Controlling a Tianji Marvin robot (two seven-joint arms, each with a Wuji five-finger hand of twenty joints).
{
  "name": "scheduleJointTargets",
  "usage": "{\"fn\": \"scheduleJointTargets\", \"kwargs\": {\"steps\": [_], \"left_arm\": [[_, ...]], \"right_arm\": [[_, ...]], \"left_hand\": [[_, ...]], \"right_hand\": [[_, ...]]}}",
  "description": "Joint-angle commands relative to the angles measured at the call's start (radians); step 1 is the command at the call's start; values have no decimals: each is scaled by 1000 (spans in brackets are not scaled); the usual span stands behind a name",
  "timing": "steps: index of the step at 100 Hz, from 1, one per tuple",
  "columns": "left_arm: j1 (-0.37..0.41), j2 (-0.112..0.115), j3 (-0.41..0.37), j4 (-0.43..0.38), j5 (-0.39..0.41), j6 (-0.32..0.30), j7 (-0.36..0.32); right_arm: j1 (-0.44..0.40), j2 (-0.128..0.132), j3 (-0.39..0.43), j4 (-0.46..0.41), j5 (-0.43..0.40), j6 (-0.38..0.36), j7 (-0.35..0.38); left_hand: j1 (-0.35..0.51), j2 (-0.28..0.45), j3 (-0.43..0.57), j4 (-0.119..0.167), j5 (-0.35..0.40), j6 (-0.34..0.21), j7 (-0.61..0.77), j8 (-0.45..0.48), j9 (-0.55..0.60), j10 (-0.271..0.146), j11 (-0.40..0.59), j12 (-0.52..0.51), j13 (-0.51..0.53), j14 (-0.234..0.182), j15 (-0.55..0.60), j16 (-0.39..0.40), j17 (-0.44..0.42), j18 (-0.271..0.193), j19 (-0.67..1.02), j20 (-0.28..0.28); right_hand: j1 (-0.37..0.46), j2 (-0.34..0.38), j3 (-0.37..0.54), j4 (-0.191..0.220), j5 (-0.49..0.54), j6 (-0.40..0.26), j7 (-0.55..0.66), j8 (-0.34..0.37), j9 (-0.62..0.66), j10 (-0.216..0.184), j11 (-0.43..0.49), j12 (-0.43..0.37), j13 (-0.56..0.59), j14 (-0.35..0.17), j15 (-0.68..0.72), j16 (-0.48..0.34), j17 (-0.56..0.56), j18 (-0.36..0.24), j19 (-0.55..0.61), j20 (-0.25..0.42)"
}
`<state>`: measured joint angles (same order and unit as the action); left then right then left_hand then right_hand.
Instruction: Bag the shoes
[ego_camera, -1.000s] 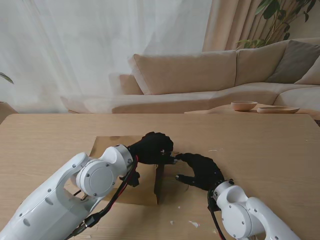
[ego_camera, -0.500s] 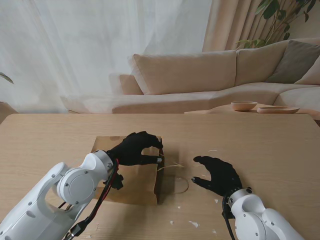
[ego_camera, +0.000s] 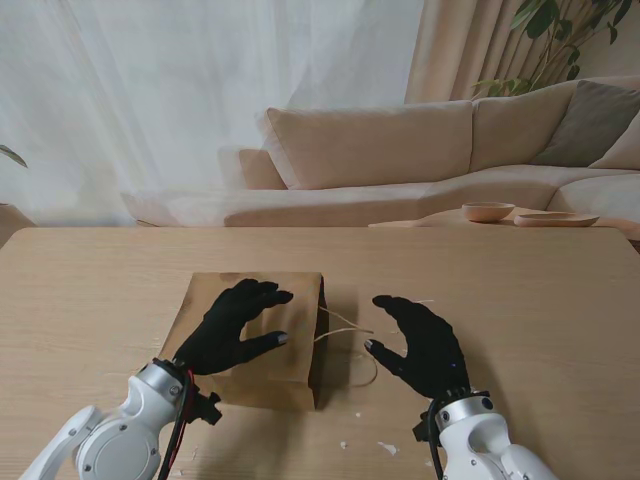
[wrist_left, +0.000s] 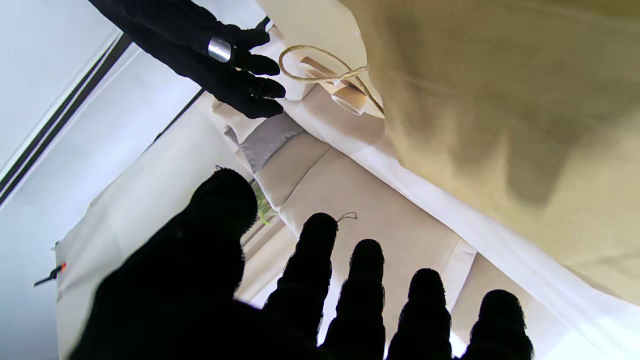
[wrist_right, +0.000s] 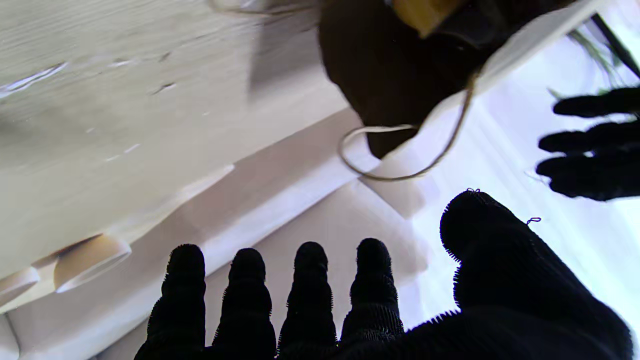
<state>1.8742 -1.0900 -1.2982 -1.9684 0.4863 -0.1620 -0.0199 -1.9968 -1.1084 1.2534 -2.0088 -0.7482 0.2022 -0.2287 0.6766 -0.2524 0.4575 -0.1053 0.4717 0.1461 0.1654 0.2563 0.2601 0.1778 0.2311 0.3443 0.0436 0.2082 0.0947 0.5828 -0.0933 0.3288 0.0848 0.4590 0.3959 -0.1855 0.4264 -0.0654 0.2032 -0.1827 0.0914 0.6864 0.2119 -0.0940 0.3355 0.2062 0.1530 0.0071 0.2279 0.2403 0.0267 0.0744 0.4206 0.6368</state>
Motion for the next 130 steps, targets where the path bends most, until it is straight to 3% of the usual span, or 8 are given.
{"fn": "scheduleJointTargets", "kwargs": {"steps": [1,16,39,56,83,108,130], "left_arm": [[30,-14,3,14,-20,-8,8],[58,-31,16,45,-47,-54,91],[66,-40,57,75,-73,-53,127],[63,-49,81,95,-132,-44,143],[44,-66,103,122,-224,-33,174],[21,-68,91,131,-247,-9,163],[27,-63,83,126,-265,3,134]], "right_arm": [[5,-23,-29,-15,3,-10,18],[55,-34,-97,8,55,-35,-19],[122,-46,-153,89,146,-114,-39],[140,-61,-156,154,225,-185,-74],[162,-66,-142,198,332,-251,-42],[161,-59,-129,209,348,-252,-3],[165,-60,-131,213,343,-260,-12]], "left_hand": [[34,32,-16,34,-18,-22,16,-10,-37,-44,-8,-12,-26,-33,-24,-14,6,-38,-34,-19],[43,44,-20,37,-38,-34,19,-13,-64,-61,2,-10,-23,-48,-33,-55,10,-52,-42,-51],[22,97,-87,40,-165,-128,49,-37,-102,-154,-121,-77,-12,-113,-83,-287,27,-91,-82,-187],[7,143,-163,37,-232,-156,82,-57,-129,-198,-194,-100,-14,-145,-102,-400,32,-111,-91,-262],[25,143,-159,35,-239,-151,108,-50,-126,-195,-181,-82,-12,-142,-90,-389,33,-114,-82,-259],[41,139,-152,34,-227,-142,121,-48,-124,-187,-175,-70,-13,-139,-86,-374,31,-112,-71,-244],[50,138,-148,33,-226,-143,120,-49,-125,-191,-177,-71,-13,-142,-89,-370,29,-114,-71,-239]], "right_hand": [[21,28,8,65,13,7,-19,5,-17,10,22,9,-30,1,11,6,4,10,-24,20],[12,26,18,66,15,5,-21,-1,-23,8,21,8,-34,1,9,0,2,9,-29,18],[-30,28,36,55,6,-15,-28,-11,-23,-4,-22,-15,-41,-7,-29,-24,-22,5,-54,13],[-85,61,2,42,-9,-51,-50,-23,-21,-47,-83,-42,-51,-36,-110,-49,-68,-15,-100,-6],[-92,79,-14,45,-16,-61,-62,-31,-20,-56,-108,-51,-55,-47,-141,-48,-75,-24,-112,-12],[-90,85,-21,47,-19,-65,-63,-29,-22,-56,-103,-47,-55,-45,-140,-39,-82,-19,-113,-9],[-89,89,-26,48,-19,-64,-63,-28,-21,-56,-105,-47,-54,-45,-141,-35,-83,-17,-113,-7]]}}
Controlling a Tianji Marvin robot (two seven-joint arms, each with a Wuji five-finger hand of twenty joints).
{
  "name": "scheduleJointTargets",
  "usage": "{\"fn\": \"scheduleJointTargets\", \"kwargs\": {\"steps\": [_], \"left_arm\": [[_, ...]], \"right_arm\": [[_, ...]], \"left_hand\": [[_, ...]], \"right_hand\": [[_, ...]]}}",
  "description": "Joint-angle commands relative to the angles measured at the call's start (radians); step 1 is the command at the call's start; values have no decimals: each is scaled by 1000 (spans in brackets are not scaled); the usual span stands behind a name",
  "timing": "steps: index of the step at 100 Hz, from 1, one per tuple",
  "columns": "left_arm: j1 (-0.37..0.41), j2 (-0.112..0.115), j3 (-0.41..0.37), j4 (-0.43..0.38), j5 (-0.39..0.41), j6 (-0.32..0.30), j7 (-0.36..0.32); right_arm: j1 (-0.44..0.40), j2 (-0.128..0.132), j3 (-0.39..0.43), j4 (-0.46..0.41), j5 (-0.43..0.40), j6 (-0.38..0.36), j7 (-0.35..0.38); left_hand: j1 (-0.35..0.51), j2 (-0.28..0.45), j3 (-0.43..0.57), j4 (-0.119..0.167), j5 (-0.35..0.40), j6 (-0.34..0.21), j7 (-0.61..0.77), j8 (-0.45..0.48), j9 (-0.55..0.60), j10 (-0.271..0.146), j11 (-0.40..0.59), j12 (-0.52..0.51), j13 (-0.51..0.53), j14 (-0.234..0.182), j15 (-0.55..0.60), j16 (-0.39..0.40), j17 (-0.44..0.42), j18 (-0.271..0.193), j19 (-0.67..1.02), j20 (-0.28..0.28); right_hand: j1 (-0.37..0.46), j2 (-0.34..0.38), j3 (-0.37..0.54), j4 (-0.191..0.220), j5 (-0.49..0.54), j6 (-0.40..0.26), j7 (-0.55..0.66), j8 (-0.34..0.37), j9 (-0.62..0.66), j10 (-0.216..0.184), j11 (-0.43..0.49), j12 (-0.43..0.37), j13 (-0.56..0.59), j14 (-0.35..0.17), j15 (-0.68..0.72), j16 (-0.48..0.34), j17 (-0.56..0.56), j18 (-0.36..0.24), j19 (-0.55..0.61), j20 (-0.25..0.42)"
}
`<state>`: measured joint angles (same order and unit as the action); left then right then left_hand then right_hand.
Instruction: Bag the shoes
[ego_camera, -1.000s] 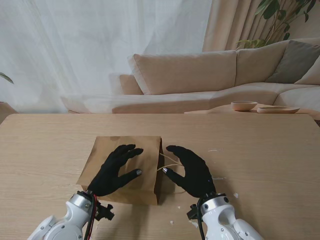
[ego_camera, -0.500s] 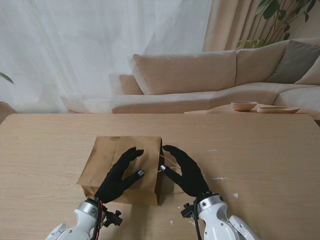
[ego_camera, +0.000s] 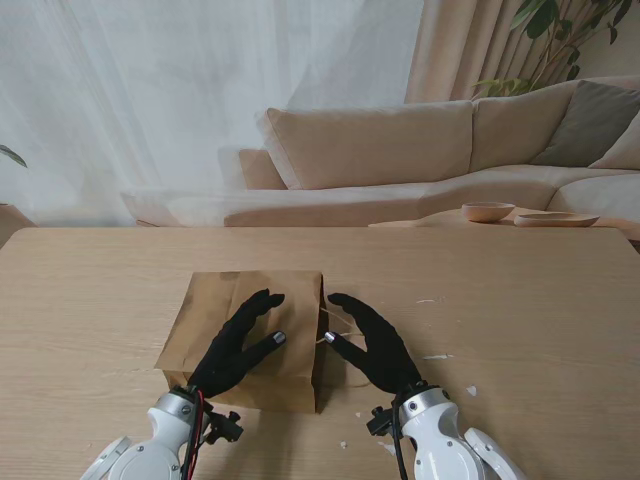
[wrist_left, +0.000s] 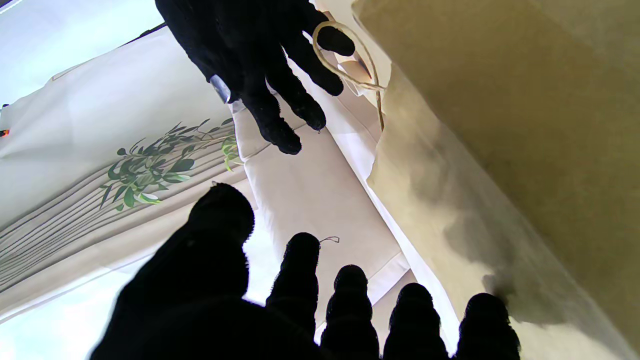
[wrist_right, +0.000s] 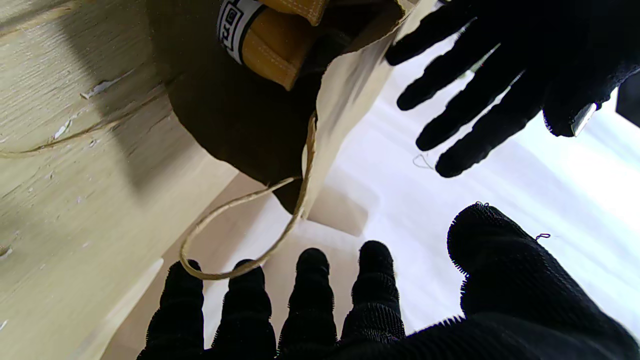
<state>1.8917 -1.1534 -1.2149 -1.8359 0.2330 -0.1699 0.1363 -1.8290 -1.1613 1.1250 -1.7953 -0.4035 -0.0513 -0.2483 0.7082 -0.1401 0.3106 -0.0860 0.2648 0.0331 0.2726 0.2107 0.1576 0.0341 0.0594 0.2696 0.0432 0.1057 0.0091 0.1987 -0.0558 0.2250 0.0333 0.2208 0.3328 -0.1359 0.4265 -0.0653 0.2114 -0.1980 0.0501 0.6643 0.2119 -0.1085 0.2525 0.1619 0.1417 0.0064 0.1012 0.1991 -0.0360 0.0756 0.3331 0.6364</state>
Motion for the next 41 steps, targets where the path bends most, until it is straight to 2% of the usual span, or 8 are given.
{"fn": "scheduleJointTargets", "kwargs": {"steps": [1,41], "left_arm": [[11,1,-1,-7,-13,12,-25],[35,4,-12,-26,-14,9,-34]], "right_arm": [[-2,-7,-3,0,-3,-7,8],[-2,-8,-13,1,-14,-20,-6]], "left_hand": [[19,26,-1,13,-19,-30,13,-4,-23,-46,-5,4,-13,-39,-4,14,-9,-10,-20,-1],[29,22,4,14,-14,-25,13,-5,-22,-47,-5,3,-12,-37,-5,16,-8,-8,-25,-2]], "right_hand": [[-26,40,-26,48,-28,-48,-22,-6,-21,-42,-22,-3,-42,-45,-14,6,-21,-19,-25,-7],[-20,42,-32,50,-24,-47,-22,-4,-19,-42,-29,-6,-41,-44,-14,10,-21,-17,-26,-5]]}}
